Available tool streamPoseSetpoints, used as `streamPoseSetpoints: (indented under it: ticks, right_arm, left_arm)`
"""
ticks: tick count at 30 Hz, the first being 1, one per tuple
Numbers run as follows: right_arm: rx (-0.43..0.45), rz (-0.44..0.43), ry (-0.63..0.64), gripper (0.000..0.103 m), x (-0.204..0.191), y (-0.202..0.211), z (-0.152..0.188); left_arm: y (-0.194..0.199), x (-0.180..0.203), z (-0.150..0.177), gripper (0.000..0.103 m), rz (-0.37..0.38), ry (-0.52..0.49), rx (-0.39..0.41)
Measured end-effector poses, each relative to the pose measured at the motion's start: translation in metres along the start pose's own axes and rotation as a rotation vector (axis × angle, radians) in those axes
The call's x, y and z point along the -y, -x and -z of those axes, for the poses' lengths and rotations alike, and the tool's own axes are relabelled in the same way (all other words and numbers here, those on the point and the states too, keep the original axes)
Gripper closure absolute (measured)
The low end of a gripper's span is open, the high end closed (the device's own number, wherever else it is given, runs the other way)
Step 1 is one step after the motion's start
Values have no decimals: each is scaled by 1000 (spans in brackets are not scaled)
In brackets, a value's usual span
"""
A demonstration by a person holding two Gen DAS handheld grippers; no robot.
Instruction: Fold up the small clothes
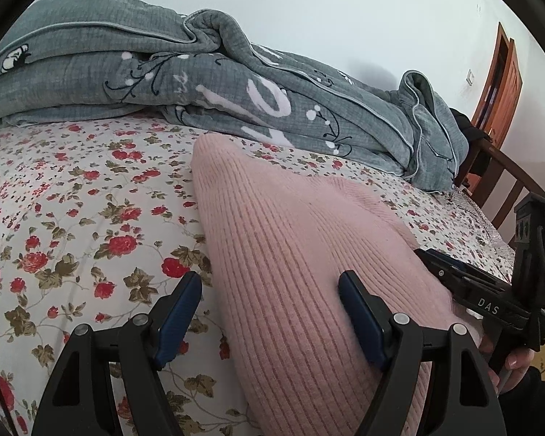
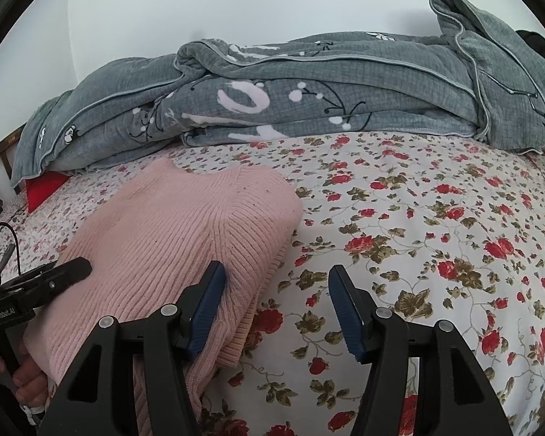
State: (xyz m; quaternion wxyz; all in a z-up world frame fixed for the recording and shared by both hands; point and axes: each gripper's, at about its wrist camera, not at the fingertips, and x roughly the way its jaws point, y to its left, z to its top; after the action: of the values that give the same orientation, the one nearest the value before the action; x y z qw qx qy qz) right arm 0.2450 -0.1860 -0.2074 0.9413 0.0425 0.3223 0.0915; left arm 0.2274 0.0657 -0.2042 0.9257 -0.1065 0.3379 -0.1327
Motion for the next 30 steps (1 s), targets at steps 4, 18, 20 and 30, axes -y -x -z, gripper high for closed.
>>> streamPoseSetpoints:
  ticks: [4, 18, 20, 30]
  right_arm:
    - [4, -1, -1, 45, -1, 1, 0]
    - [25, 17, 12, 44, -4, 6, 1]
    - [17, 2, -2, 44, -1, 5, 0]
    - [42, 34, 50, 44, -12, 44, 3]
  left_arm:
    - [1, 1, 1, 25, -15, -4, 6]
    - [7, 9, 2, 25, -70, -15, 26]
    - [9, 9, 2, 25, -72, -15, 30]
    - [40, 16, 15, 29, -70, -5, 46]
